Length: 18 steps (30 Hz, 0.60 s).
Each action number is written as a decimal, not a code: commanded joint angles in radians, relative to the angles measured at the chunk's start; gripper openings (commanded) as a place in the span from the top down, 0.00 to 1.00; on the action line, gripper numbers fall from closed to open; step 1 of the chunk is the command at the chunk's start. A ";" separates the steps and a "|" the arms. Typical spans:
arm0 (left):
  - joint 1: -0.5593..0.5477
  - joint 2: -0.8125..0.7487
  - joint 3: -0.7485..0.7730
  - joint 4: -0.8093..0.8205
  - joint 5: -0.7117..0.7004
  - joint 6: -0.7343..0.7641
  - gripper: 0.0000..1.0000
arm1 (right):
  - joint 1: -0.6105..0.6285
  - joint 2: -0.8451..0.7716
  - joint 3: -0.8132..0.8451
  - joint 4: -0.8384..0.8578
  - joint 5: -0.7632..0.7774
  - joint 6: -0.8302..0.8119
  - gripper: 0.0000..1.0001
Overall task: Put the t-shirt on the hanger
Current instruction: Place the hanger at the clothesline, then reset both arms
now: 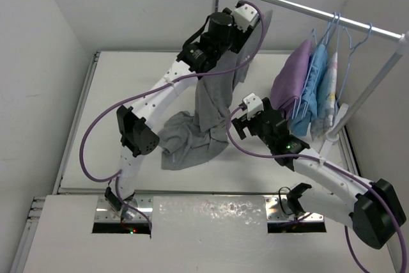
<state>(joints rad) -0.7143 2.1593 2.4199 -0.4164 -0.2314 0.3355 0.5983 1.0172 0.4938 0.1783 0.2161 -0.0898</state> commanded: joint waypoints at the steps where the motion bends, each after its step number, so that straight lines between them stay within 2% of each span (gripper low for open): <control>1: 0.001 -0.094 0.011 -0.051 0.058 -0.042 0.44 | 0.006 0.023 -0.006 0.026 0.049 0.028 0.01; 2: -0.001 -0.107 0.011 -0.064 0.061 -0.044 0.39 | 0.005 0.041 -0.006 0.024 0.058 0.033 0.01; 9: -0.001 -0.280 -0.071 -0.198 0.066 -0.038 0.25 | 0.006 0.139 0.020 0.004 0.057 0.090 0.01; 13: 0.022 -0.469 -0.329 -0.228 0.010 -0.039 0.20 | 0.005 0.179 0.016 -0.002 0.072 0.142 0.01; 16: 0.142 -0.607 -0.559 -0.193 0.090 -0.085 0.20 | 0.001 0.211 0.012 0.001 0.101 0.165 0.01; 17: 0.229 -0.678 -0.688 -0.141 0.128 -0.098 0.20 | -0.003 0.225 0.015 -0.009 0.112 0.171 0.01; 18: 0.274 -0.711 -0.753 -0.109 0.139 -0.098 0.20 | -0.008 0.230 0.015 -0.013 0.114 0.174 0.01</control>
<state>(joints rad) -0.5976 1.5406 1.8500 -0.5766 -0.1375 0.2848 0.5980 1.2316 0.4919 0.1551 0.2867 0.0380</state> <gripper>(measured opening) 0.803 0.986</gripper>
